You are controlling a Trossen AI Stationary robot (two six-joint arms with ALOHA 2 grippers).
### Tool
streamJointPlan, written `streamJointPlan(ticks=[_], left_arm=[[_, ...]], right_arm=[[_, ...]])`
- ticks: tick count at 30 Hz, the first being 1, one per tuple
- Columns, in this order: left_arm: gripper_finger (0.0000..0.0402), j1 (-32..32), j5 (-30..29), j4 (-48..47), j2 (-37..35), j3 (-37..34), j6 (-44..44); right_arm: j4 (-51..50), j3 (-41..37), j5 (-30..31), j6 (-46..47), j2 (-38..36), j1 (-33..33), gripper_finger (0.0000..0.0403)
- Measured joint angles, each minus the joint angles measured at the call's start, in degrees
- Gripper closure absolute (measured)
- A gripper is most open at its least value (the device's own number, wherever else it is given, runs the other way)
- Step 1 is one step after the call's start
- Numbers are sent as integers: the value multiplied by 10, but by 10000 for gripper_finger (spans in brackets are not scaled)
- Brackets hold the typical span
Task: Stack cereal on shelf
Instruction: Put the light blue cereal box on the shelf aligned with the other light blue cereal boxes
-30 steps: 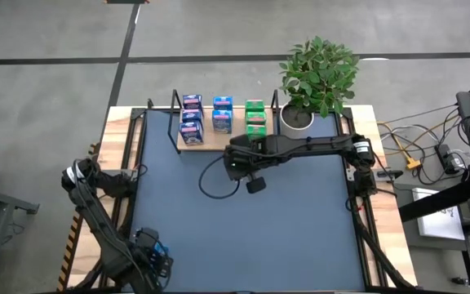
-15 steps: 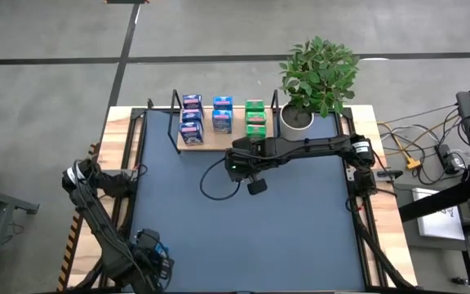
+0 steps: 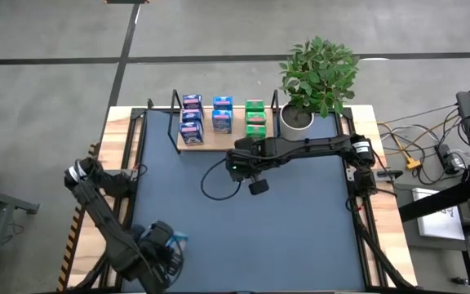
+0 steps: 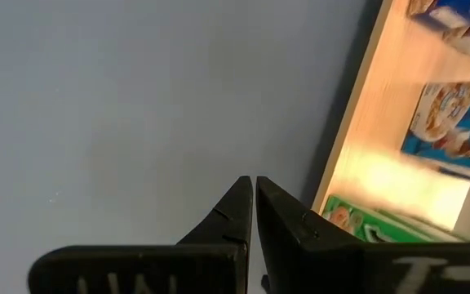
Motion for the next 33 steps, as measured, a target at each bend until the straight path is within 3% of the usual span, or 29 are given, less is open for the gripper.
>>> streamJointPlan(ticks=[7,15,23,33], left_arm=[[270,69,-114,-23,-1,53,218],[270,145,-156,-31,-1,103,504],[270,195,-276,-40,-3,155,740],[270,287,-299,-39,-6,171,963]], right_arm=[[-52,0,0,23,-10,0,392],[-60,-30,0,36,-60,0,392],[25,-129,-31,51,-160,0,392],[124,-243,-31,92,-282,0,392]])
